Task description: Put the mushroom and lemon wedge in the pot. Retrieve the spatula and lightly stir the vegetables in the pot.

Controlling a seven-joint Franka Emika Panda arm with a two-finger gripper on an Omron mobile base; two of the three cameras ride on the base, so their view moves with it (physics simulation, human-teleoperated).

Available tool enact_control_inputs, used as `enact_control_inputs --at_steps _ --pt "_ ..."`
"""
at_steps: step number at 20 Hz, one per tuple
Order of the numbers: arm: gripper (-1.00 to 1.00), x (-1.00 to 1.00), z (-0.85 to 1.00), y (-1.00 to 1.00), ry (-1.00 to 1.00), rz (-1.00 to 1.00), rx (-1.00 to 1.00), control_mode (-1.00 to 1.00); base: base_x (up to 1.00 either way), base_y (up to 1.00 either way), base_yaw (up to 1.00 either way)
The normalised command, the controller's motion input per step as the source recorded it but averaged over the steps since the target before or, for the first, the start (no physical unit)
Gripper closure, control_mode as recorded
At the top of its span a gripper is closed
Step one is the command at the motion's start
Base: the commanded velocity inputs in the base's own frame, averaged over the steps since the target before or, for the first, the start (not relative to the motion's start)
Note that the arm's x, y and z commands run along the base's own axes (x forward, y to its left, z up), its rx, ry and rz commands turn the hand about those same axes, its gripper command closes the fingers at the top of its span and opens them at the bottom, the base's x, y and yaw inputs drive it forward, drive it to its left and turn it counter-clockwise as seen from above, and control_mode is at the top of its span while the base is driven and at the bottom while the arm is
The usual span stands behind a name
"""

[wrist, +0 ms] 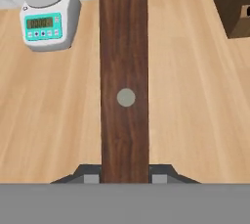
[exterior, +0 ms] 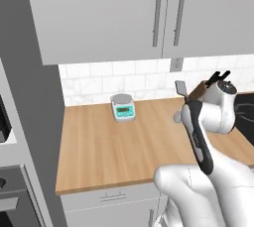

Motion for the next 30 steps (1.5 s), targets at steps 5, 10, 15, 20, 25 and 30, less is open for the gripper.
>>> enact_control_inputs --at_steps 5,10,15,20,25,30 --pt "1.0 -0.77 0.85 0.55 0.0 0.19 -0.01 -1.0 0.0 0.0 0.0" --pt "1.0 -0.27 0.98 0.34 0.0 0.06 -0.01 -1.0 0.0 0.0 0.0" --pt "1.0 -0.42 0.7 0.0 0.0 0.0 0.0 -1.0 0.0 0.0 0.0" --pt "1.0 -0.31 0.1 0.0 0.0 0.0 0.0 -1.0 0.0 0.0 0.0" --pt "1.0 0.0 0.0 0.0 0.0 0.0 0.0 -1.0 0.0 0.0 0.0" --pt "1.0 0.0 0.0 0.0 0.0 0.0 0.0 -1.0 0.0 0.0 0.0"
